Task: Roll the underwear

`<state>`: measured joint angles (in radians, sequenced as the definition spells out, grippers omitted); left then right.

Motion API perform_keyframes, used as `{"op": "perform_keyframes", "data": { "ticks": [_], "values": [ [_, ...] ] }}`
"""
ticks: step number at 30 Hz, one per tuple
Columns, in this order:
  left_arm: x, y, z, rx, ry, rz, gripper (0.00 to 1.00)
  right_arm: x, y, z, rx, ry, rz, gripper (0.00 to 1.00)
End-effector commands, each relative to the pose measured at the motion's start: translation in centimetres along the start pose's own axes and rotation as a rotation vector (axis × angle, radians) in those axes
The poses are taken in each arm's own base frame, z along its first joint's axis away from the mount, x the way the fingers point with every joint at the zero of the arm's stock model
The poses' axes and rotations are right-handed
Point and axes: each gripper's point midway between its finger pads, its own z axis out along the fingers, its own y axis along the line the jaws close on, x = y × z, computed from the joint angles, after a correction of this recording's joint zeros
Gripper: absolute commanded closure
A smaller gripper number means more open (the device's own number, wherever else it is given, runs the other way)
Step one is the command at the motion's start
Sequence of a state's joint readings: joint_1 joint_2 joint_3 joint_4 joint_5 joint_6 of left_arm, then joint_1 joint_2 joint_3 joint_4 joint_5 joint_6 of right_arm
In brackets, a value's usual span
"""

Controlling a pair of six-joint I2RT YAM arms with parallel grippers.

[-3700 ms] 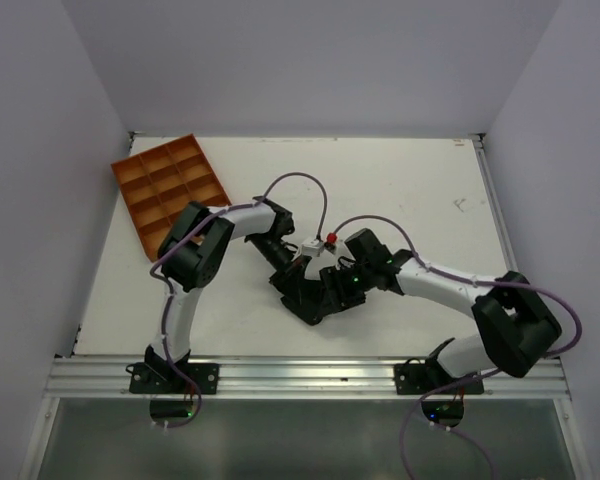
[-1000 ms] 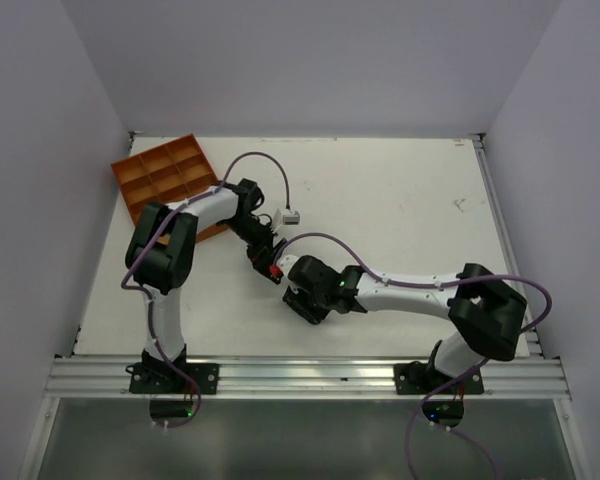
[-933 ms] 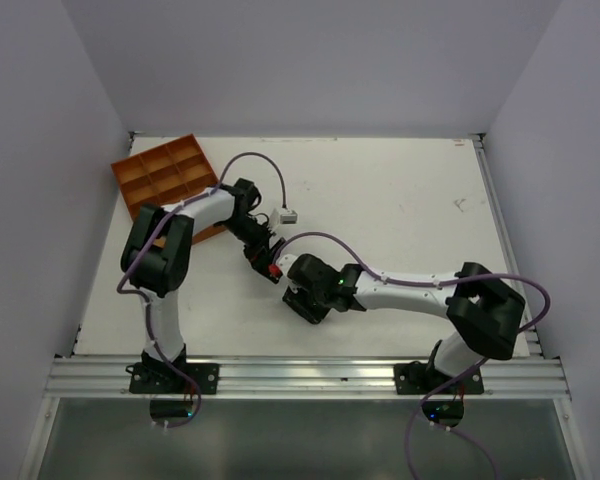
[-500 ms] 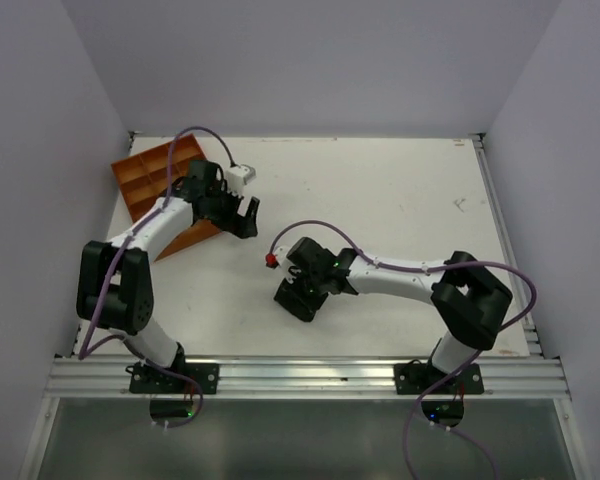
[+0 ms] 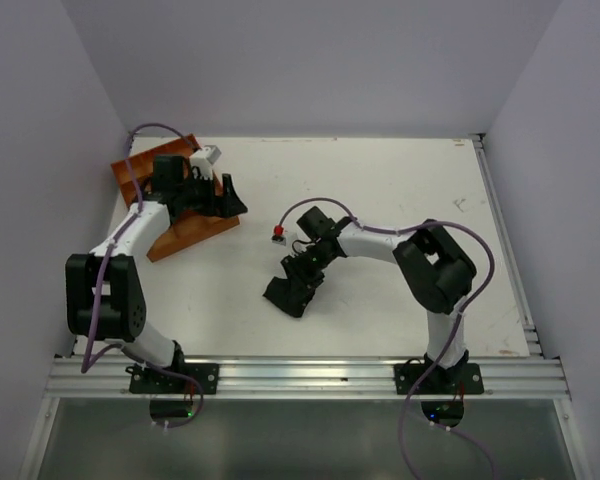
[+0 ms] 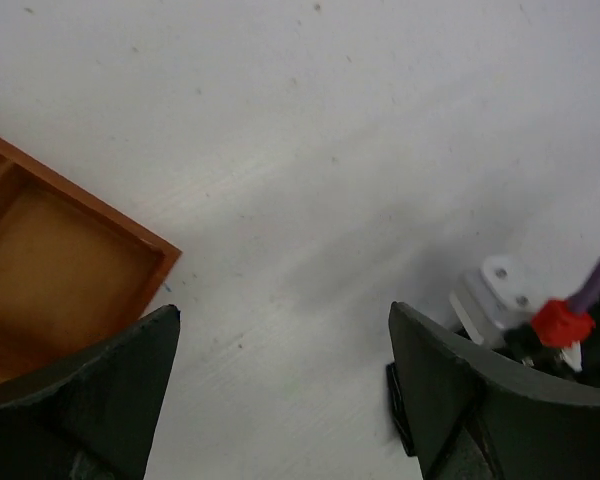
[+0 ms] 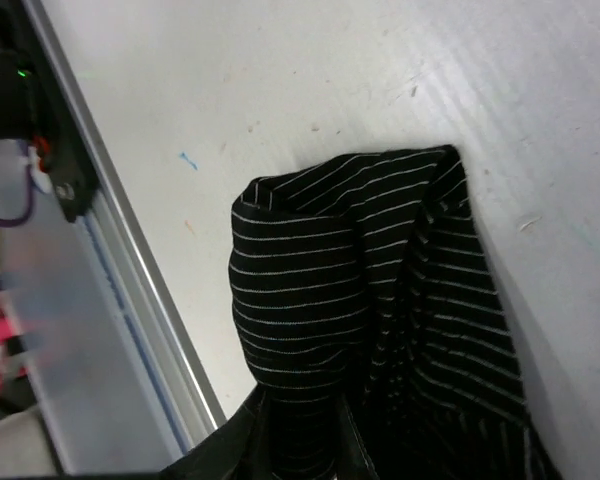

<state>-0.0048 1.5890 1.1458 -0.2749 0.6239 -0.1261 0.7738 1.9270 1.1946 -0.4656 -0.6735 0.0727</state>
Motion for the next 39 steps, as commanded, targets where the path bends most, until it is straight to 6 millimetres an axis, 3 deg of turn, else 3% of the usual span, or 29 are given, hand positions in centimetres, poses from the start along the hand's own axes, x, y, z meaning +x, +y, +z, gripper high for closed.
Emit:
{"op": "perform_keyframes", "data": {
  "ticks": [1, 4, 5, 7, 11, 14, 18, 23, 27, 30, 39],
  "values": [
    [3.2, -3.2, 0.1, 0.107, 0.066, 0.173, 0.12, 2.7, -2.1, 1.2, -0.049, 0.129, 0.146, 0.87],
    [7.9, -4.9, 1.2, 0.135, 0.221, 0.281, 0.22, 2.7, -2.8, 1.6, -0.077, 0.148, 0.201, 0.88],
    [9.4, -5.5, 1.2, 0.162, 0.274, 0.297, 0.31, 2.8, -2.9, 1.7, -0.093, 0.157, 0.217, 0.89],
    [11.6, -7.3, 1.4, 0.241, 0.327, 0.373, 0.38, 2.9, -3.3, 1.8, -0.110, 0.173, 0.254, 0.89],
    [13.2, -11.4, -0.3, 0.482, 0.283, 0.504, 0.38, 2.9, -3.3, 1.9, -0.157, 0.187, 0.306, 0.89],
    [13.9, -13.3, -1.1, 0.593, 0.247, 0.614, 0.37, 3.0, -3.4, 1.9, -0.177, 0.191, 0.325, 0.89],
    [14.8, -13.9, -0.9, 0.653, 0.264, 0.655, 0.37, 3.4, -3.3, 1.7, -0.192, 0.197, 0.334, 0.89],
    [17.7, -14.4, 0.0, 0.736, 0.376, 0.673, 0.38, 3.3, -3.3, 1.7, -0.211, 0.196, 0.347, 0.88],
    [18.7, -15.1, 0.6, 0.782, 0.397, 0.677, 0.39, 3.3, -3.4, 1.6, -0.205, 0.193, 0.351, 0.88],
    [18.3, -16.5, 0.7, 0.844, 0.350, 0.662, 0.47, 3.2, -3.3, 1.6, -0.207, 0.186, 0.353, 0.88],
    [20.5, -16.1, 1.2, 0.883, 0.454, 0.630, 0.76, 3.8, -3.5, 1.7, -0.186, 0.193, 0.376, 0.87]
  ]
}}
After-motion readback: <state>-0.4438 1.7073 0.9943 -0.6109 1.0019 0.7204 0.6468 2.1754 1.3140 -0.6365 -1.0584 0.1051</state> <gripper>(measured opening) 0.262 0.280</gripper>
